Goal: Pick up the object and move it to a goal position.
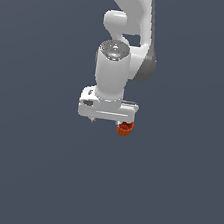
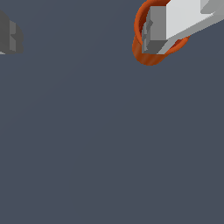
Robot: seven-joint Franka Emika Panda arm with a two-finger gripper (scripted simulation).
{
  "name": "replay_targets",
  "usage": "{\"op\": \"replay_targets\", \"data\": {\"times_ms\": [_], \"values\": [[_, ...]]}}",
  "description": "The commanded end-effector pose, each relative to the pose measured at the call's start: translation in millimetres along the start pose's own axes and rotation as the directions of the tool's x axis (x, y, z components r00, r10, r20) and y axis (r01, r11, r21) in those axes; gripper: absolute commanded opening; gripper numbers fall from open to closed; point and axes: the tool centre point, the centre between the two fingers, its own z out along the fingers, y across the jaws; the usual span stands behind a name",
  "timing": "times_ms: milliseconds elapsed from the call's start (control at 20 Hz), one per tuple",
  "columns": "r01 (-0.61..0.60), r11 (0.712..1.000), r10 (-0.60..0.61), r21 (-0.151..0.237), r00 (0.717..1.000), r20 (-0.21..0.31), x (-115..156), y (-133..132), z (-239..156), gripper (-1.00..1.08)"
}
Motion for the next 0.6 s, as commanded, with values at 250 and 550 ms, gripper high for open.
{"op": "replay_targets", "data": {"times_ms": [250,550], "values": [[0.008,1.000,-0.008,-0.009,1.000,0.014,-4.7,9.0,6.6,0.28],[0.009,1.000,-0.009,-0.010,1.000,0.016,-5.3,10.1,7.5,0.28]]}}
